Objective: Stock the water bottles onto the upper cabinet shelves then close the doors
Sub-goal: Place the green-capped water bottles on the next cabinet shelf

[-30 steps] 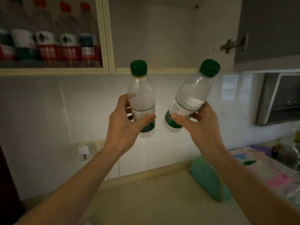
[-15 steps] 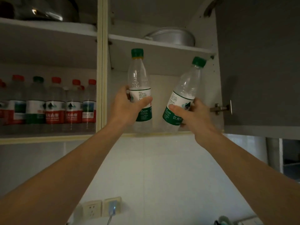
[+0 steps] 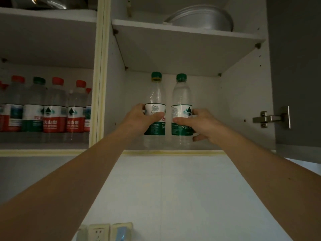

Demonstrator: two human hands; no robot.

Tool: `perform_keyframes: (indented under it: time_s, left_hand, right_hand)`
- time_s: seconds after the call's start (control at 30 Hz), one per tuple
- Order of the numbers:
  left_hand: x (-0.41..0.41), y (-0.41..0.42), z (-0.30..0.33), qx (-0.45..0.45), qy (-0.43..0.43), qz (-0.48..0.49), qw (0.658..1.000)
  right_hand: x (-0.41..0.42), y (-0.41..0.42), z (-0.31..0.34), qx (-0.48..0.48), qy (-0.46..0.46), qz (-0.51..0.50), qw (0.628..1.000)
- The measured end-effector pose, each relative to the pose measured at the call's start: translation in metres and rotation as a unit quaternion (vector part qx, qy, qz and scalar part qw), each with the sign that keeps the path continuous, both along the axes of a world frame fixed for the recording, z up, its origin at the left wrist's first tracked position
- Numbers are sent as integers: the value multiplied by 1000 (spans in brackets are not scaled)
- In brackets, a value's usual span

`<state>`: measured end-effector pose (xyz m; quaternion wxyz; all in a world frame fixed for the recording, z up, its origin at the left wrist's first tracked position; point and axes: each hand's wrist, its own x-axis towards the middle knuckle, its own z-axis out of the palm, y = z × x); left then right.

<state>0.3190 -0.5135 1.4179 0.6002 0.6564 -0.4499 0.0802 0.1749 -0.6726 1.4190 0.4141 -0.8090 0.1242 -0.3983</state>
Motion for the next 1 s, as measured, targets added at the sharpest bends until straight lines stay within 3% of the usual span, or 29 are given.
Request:
perform_keyframes:
  time_s: [0.43,0.67,0.8,0.9,1.0]
  left_hand:
    - [24,-28,9,73,-7,47,996]
    - [11,-13,6,133,-106,105,980]
    - [-12,9,-3,61,-195,184,961]
    - [-38,34,-24,-49,-233,164,957]
    - [-67,61,-65,-85,-234,93,964]
  right_hand:
    - [34,-21,6,23,54,13,998]
    - [16,2,0,-105,83,-103,986]
    - [-10,25,-8,-198,-37,-187,962]
    - [-36,50,-35,-305,-92,-185,930]
    - [-63,76,-78,-347,-91,-152,921]
